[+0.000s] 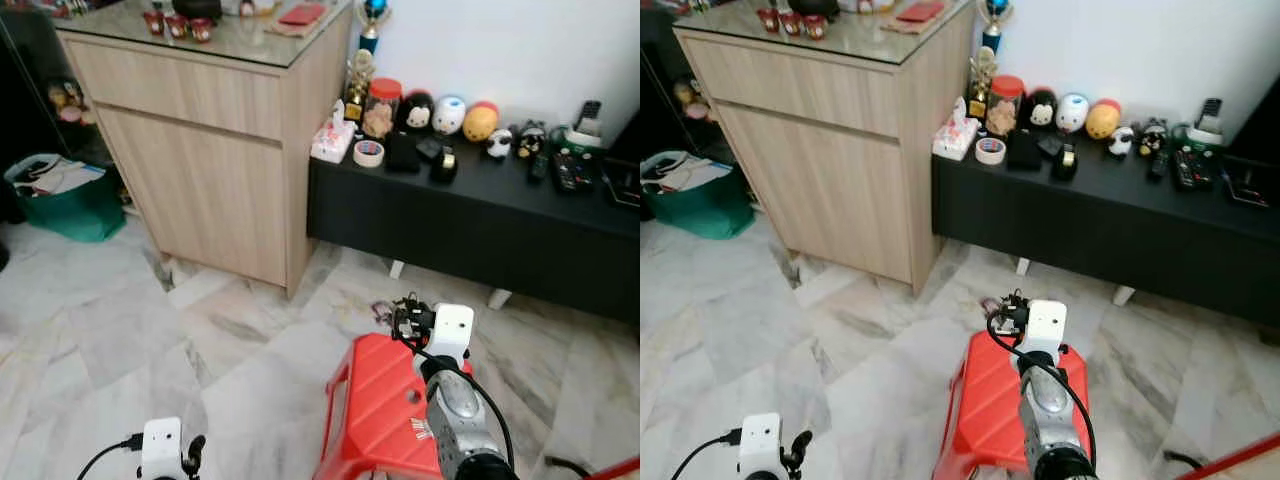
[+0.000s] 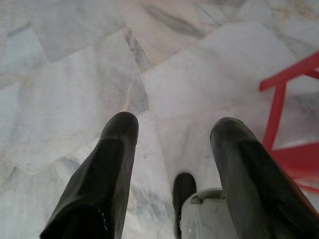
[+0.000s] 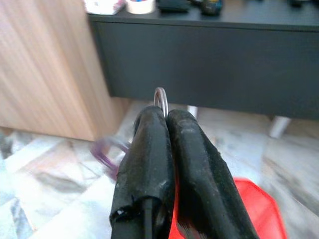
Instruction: Hang keys on a hook
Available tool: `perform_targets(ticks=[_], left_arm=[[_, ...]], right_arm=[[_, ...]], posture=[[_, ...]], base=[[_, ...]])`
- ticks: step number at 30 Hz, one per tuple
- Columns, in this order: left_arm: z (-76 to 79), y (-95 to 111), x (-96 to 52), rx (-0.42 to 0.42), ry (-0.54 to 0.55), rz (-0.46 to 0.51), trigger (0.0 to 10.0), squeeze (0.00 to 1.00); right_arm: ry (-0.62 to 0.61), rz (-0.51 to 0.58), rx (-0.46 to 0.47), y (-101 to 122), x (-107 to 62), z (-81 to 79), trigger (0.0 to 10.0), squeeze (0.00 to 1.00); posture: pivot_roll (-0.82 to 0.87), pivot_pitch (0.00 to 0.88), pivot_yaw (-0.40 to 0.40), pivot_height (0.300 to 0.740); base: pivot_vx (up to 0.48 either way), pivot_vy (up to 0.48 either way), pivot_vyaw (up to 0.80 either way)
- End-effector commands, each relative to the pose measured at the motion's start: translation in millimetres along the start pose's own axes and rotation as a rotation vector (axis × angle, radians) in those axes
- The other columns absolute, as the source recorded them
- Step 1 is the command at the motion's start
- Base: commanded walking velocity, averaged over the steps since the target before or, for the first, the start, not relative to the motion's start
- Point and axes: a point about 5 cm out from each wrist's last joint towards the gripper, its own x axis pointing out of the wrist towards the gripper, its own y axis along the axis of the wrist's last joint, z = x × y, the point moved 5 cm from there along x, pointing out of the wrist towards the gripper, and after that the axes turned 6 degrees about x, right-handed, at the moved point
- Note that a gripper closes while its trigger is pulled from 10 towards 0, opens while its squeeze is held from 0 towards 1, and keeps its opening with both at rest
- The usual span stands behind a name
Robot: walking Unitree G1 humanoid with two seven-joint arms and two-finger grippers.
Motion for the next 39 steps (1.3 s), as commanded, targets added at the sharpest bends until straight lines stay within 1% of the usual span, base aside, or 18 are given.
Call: perform_targets(ticks=[1,10,23,28,39], left_arm=[[-1.4,-11.7,-3.8,0.003,0.007,-0.041,10.0,0.0],[-0.6,-13.4,-4.3,0.007,0.003,-0.047,10.0,0.0],[-0.3,-12.1,-3.5,0.01,0.002,-0.046,10.0,0.0],[0.9,-13.3,-3.8,0.019,0.0,-0.052,10.0,0.0],[1.5,-12.4,-3.8,0.007,0.003,-0.045,10.0,0.0]], right_arm=[[-0.032,-0.021,0.014,-2.8,-0.3,10.0,10.0,0.0],[-0.053,-0.031,0.039,-5.4,-0.6,12.1,10.0,0.0],[-0.066,-0.013,0.043,0.1,1.3,12.0,10.0,0.0],[-0.072,-0.017,0.05,0.1,1.5,12.2,10.0,0.0],[-0.068,-0.019,0.045,1.0,1.9,11.1,10.0,0.0]], posture=[[0.01,0.031,-0.072,0.722],[0.0,0.033,-0.07,0.722],[0.0,0.041,-0.068,0.722],[0.0,0.043,-0.069,0.722],[0.0,0.047,-0.072,0.722]], base=[[-0.296,0.0,0.0],[-0.295,0.0,0.0],[-0.286,0.0,0.0],[0.0,0.0,0.0],[0.0,0.0,-0.76]])
